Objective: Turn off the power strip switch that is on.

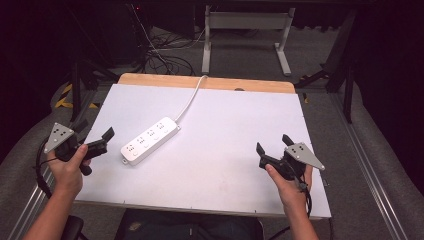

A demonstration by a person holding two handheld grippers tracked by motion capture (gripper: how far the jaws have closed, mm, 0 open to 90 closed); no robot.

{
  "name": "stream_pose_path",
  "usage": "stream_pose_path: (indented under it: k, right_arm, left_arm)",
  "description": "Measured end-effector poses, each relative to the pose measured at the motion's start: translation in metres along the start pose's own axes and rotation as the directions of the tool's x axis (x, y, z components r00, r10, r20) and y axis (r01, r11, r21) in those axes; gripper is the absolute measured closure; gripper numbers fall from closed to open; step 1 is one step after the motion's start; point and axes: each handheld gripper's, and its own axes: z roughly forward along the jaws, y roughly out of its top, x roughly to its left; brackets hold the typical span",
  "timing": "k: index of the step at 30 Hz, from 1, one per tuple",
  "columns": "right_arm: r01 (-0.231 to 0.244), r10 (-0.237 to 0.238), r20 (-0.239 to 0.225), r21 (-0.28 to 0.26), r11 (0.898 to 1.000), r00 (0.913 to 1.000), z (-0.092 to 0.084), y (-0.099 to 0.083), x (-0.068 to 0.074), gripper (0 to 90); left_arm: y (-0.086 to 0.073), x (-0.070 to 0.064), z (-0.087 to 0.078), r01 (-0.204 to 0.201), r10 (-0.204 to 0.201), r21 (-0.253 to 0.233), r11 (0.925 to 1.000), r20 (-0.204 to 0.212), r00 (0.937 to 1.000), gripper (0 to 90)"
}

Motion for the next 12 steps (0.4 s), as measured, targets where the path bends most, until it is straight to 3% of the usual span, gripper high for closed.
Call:
stream_pose_path:
  k: [12]
  right_arm:
    - [-0.006,0.006,-0.001,0.001,1.000,1.0000,0.0008,-0.0006,-0.0001,9.3]
  left_arm:
    - [-0.0006,0.0006,0.0009,0.001,-0.001,0.007,1.0000,-0.005,1.0000,3.6]
